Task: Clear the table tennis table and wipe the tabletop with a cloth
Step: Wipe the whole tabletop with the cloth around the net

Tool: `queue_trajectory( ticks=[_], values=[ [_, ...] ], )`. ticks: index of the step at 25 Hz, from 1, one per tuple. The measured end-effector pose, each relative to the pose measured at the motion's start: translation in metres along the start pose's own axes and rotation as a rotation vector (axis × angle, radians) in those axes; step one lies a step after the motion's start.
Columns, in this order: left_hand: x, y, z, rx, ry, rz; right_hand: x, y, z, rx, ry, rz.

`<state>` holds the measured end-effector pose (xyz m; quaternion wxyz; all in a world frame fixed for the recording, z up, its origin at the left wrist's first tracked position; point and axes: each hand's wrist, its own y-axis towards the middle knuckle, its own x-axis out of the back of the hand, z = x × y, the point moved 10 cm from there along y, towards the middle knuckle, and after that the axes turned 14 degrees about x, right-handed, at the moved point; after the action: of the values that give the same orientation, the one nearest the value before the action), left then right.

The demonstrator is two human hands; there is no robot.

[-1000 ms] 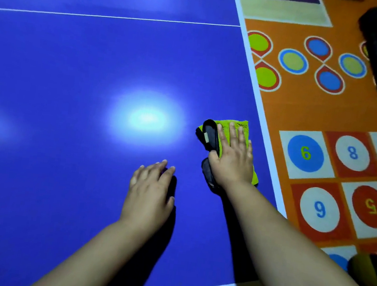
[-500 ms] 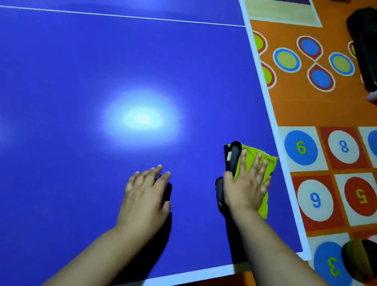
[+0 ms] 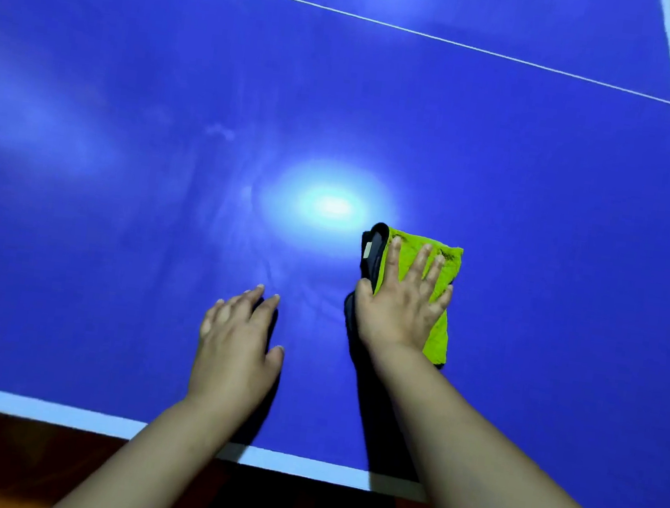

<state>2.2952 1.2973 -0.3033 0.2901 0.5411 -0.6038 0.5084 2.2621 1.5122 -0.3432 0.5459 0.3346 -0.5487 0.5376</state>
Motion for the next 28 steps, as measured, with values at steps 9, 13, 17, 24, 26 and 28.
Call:
queue_trajectory(
  ticks=[9, 13, 17, 24, 26, 28],
  values=[
    [0.042, -0.004, 0.14, 0.217, 0.009, -0.107, -0.05, -0.029, 0.21, 0.501, -0.066, 0.132],
    [0.035, -0.019, 0.128, 0.215, 0.048, -0.088, -0.054, -0.067, 0.202, 0.669, -0.072, 0.095],
    [0.02, -0.032, 0.073, 0.141, 0.071, -0.075, -0.051, -0.081, 0.141, 0.672, -0.078, 0.095],
    [-0.039, -0.07, -0.071, -0.074, 0.138, -0.015, -0.009, -0.079, -0.043, 0.426, -0.018, 0.029],
    [-0.064, -0.086, -0.119, -0.15, 0.158, 0.01, 0.003, -0.079, -0.107, 0.337, -0.027, 0.013],
    [-0.092, -0.107, -0.168, -0.255, 0.194, 0.027, 0.012, -0.081, -0.172, 0.253, -0.023, 0.003]
  ],
)
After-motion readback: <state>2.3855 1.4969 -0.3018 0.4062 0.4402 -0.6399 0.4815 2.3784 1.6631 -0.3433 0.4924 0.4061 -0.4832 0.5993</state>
